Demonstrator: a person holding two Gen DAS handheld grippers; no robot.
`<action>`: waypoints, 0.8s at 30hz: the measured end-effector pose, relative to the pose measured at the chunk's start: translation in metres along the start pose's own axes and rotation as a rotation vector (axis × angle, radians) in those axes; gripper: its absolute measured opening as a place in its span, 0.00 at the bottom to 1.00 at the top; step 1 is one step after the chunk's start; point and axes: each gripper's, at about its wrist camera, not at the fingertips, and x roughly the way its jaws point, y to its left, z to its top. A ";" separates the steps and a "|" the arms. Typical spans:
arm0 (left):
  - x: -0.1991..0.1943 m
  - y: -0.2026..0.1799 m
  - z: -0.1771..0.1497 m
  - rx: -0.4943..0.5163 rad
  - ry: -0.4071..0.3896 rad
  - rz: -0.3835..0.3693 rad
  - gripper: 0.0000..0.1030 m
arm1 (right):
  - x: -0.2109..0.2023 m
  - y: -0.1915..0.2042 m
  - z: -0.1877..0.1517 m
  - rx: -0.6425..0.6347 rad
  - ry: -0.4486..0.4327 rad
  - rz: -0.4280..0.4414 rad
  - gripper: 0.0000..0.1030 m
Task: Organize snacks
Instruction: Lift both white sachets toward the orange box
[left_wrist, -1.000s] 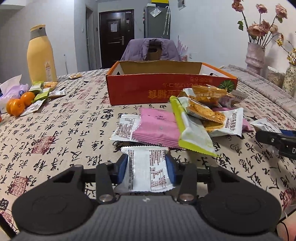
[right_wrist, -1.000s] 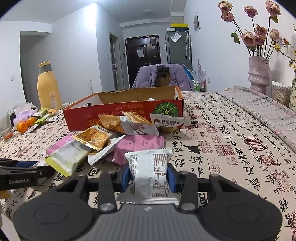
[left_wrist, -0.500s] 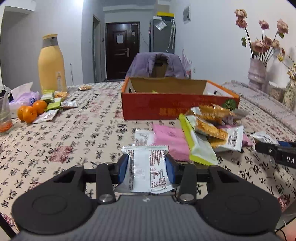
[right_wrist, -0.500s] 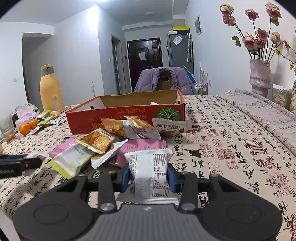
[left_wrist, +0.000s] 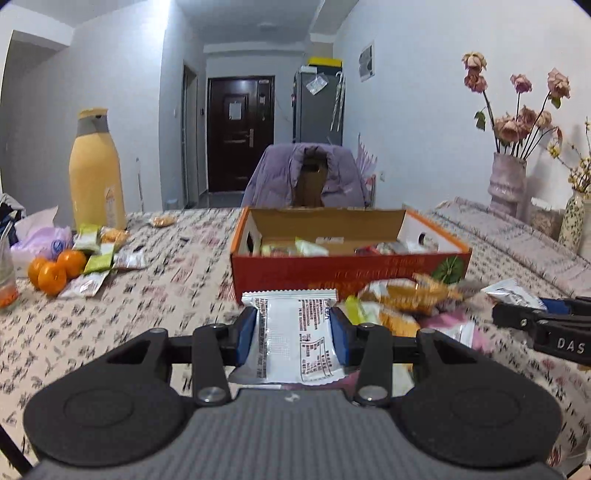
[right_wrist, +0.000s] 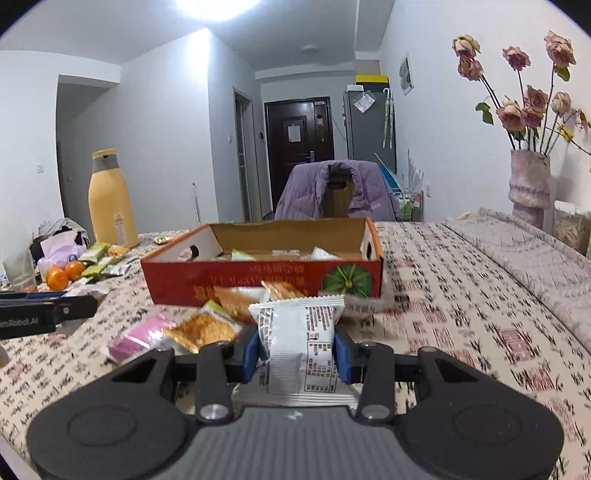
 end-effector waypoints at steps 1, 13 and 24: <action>0.002 -0.001 0.004 0.001 -0.009 -0.003 0.41 | 0.002 0.001 0.003 -0.003 -0.007 0.000 0.39; 0.046 -0.002 0.052 -0.032 -0.046 -0.038 0.41 | 0.042 0.002 0.052 -0.031 -0.065 -0.003 0.39; 0.099 -0.002 0.086 -0.035 -0.049 -0.023 0.42 | 0.100 0.001 0.091 -0.075 -0.057 -0.018 0.39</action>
